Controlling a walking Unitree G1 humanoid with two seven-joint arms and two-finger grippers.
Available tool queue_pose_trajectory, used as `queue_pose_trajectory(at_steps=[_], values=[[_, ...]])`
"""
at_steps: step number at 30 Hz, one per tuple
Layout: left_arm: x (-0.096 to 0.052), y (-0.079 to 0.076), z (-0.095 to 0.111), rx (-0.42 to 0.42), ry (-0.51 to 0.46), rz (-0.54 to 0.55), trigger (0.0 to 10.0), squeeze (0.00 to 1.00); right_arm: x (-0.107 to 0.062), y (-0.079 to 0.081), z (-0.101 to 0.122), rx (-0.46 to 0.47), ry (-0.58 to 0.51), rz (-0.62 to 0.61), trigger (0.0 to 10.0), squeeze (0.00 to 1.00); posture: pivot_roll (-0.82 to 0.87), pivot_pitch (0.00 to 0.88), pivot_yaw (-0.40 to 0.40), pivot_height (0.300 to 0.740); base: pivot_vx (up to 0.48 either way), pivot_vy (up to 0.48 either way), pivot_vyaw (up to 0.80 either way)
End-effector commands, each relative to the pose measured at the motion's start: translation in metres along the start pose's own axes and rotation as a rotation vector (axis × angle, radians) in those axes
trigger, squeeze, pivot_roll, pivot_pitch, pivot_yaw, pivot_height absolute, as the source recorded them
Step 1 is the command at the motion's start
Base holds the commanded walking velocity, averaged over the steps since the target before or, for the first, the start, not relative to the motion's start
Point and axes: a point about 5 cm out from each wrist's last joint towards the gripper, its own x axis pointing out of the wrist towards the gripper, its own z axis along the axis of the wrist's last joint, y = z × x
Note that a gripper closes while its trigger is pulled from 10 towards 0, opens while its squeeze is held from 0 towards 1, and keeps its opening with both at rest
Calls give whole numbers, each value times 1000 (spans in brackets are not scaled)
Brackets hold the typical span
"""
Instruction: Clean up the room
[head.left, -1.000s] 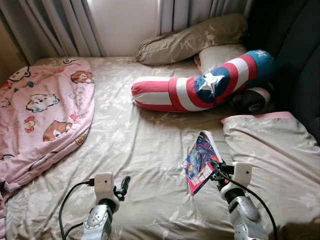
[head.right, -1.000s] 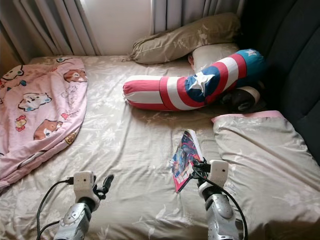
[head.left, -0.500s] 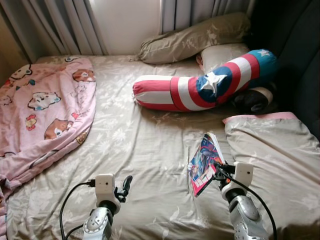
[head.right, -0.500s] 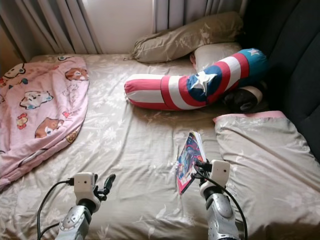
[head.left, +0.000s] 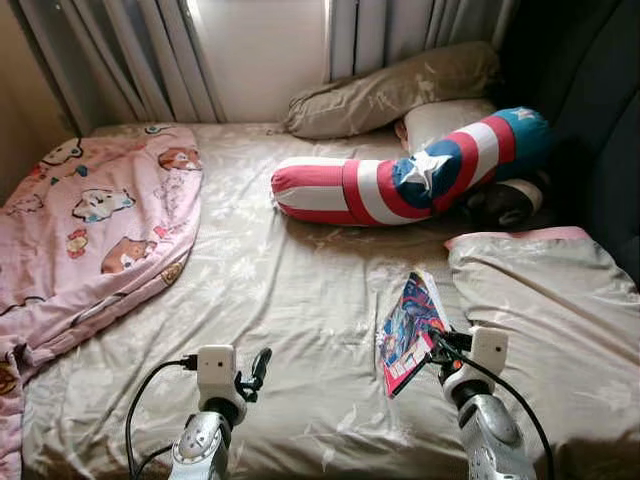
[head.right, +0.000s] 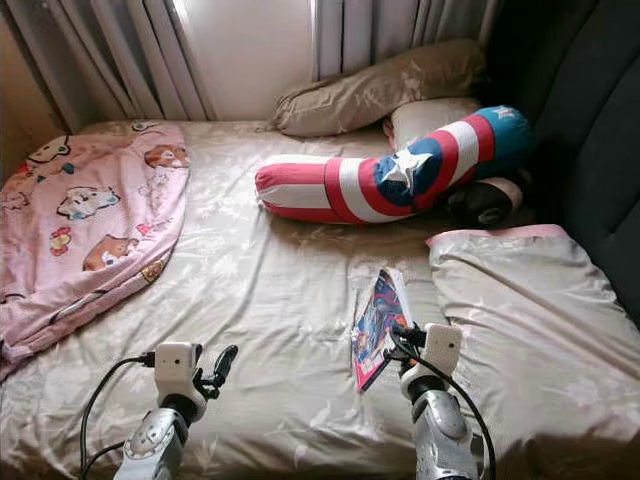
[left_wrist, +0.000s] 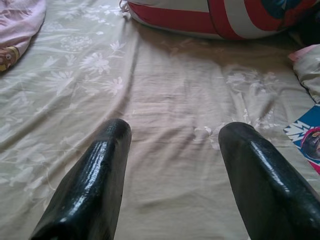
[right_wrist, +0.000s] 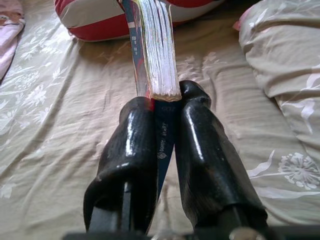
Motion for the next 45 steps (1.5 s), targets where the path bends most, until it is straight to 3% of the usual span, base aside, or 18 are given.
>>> queue_pose_trajectory(at_steps=[1,13,19,36,45], values=[[-1,0,-1,10,0,-4,10000,0,4,4,10,4,-58,17,10000,0,13,17,11,666,0,0,0],[2,-1,3,2,-11,6,10000,0,5,2,13,10,-72,-4,10000,0,21,57,2,666,0,0,0],[3,-2,4,-1,-16,9,10000,0,6,1,6,-21,-18,-23,10000,0,27,67,3,656,0,0,0],[6,1,12,-3,-50,17,10000,0,7,9,18,3,-120,39,10000,0,26,74,0,641,0,0,0],[7,-1,14,7,-58,4,10000,0,9,10,19,-13,-119,45,10000,0,25,69,0,622,0,0,0]])
